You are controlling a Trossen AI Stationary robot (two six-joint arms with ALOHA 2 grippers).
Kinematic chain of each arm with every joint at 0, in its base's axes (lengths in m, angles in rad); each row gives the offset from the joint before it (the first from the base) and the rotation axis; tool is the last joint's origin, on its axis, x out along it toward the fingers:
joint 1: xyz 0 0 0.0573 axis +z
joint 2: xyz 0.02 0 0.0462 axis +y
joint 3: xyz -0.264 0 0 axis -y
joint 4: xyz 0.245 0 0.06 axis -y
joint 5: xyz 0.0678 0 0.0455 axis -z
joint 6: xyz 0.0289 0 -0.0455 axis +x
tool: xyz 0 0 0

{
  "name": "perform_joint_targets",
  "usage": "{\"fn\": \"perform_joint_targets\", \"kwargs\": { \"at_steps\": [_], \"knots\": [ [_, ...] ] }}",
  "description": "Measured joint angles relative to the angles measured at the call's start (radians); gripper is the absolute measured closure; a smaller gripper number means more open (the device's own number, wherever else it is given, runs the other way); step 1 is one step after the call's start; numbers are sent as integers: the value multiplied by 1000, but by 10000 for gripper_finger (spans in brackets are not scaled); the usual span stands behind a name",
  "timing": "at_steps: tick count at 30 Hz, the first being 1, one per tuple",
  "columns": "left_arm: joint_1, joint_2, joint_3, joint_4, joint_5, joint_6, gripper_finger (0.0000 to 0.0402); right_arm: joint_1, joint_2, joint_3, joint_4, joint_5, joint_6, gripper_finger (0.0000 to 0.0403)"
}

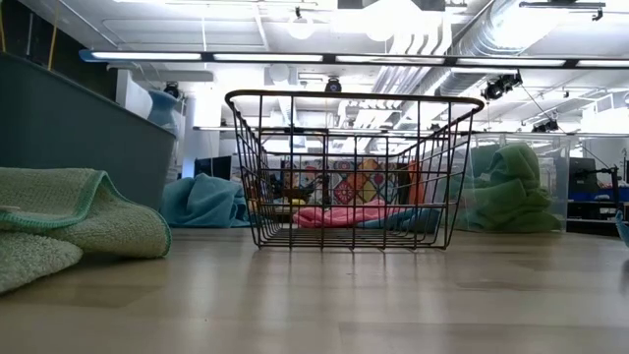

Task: Sort microfiber towel by color & place in baskets
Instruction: Put the light green towel into the transparent bin

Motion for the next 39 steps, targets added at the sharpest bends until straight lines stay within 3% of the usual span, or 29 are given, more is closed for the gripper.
{"fn": "perform_joint_targets", "kwargs": {
  "at_steps": [8,13,17,28,39],
  "knots": [
    [-164,171,178,-340,-43,-90,213,0,0,0,-24,0,-3,403],
    [-248,252,208,-502,-44,-244,213,0,0,0,-62,0,-3,403],
    [-322,315,209,-545,-46,-361,213,0,0,0,-93,-3,-3,403],
    [-494,536,209,-581,-43,-348,213,0,0,0,-124,-6,-29,403],
    [-517,691,209,-619,-41,-339,213,1,0,0,-155,-10,-17,403]
  ]
}}
